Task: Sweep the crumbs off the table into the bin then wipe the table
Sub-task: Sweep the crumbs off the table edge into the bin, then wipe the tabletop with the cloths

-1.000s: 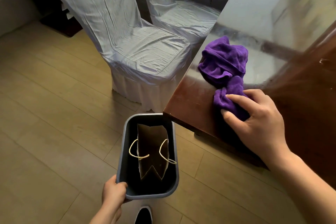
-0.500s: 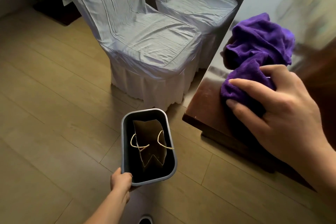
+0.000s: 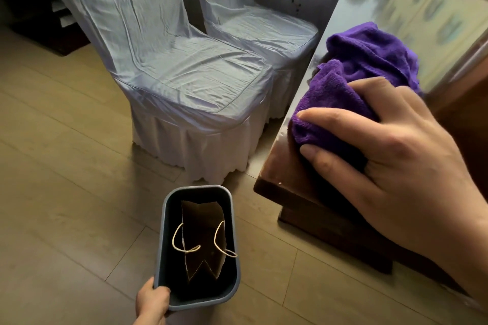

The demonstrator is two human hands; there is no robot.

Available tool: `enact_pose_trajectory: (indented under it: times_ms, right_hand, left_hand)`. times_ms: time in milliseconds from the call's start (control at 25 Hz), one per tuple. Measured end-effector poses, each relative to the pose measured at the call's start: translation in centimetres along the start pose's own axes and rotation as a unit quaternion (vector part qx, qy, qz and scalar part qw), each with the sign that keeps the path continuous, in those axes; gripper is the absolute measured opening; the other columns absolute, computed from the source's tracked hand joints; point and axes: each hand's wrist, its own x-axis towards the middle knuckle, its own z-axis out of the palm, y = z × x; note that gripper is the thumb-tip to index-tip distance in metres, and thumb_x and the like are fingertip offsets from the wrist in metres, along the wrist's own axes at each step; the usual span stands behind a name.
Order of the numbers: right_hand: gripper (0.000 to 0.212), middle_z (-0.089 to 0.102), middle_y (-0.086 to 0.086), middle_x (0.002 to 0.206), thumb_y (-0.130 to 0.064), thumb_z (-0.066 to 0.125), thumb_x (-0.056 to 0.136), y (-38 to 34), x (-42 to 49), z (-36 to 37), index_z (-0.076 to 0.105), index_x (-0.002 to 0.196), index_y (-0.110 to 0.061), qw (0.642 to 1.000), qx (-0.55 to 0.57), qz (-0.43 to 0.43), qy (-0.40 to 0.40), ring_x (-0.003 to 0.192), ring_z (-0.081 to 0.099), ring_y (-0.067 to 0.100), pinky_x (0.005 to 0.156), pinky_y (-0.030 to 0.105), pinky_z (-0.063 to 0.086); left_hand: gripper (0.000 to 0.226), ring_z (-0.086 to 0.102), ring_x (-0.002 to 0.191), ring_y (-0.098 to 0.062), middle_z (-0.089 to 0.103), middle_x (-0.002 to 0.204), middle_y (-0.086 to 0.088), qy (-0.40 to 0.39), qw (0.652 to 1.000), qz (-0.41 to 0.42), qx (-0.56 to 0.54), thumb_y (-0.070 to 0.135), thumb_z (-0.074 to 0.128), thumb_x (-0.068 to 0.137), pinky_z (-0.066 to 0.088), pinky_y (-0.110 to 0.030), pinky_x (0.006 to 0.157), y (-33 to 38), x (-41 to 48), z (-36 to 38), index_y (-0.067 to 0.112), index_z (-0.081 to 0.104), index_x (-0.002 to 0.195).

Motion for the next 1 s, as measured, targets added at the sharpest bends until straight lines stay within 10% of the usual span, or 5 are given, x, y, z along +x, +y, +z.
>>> enact_pose_trajectory:
  times_ms: [400, 760, 1000]
  right_hand:
    - [0.04, 0.059, 0.004, 0.123, -0.056, 0.055, 0.087, -0.4, -0.1, 0.0, 0.069, 0.12, -0.036, 1.0, -0.003, 0.009, 0.005, 0.104, 0.047, 0.036, 0.092, 0.043, 0.041]
    - [0.034, 0.062, 0.004, 0.113, -0.051, 0.061, 0.086, 0.0, -0.1, 0.2, 0.071, 0.112, -0.032, 0.999, 0.03, -0.001, 0.036, 0.096, 0.047, 0.033, 0.084, 0.043, 0.046]
    - [0.022, 0.061, 0.006, 0.096, -0.039, 0.065, 0.076, 0.2, -1.0, -4.2, 0.074, 0.089, -0.024, 0.996, 0.081, 0.03, -0.035, 0.084, 0.049, 0.028, 0.076, 0.04, 0.049]
  left_hand:
    - [0.065, 0.05, 0.122, -0.04, 0.043, 0.143, -0.02, 0.002, 0.97, 0.158, 0.185, 0.013, 0.054, 0.088, 0.042, -0.048, 0.098, 5.3, -3.9, -1.4, 0.015, 0.029, 0.147]
    - [0.07, 0.03, 0.14, -0.029, 0.027, 0.155, -0.011, 0.037, 0.853, 0.337, 0.396, 0.036, 0.049, 0.088, 0.039, -0.047, 0.106, 10.7, -10.5, -4.3, 0.026, 0.018, 0.151]
    - [0.07, 0.029, 0.142, -0.034, 0.031, 0.154, -0.017, 0.074, 0.813, 0.486, 0.313, 0.039, 0.06, 0.087, 0.035, -0.051, 0.108, 18.2, -22.2, -8.7, 0.024, 0.03, 0.149]
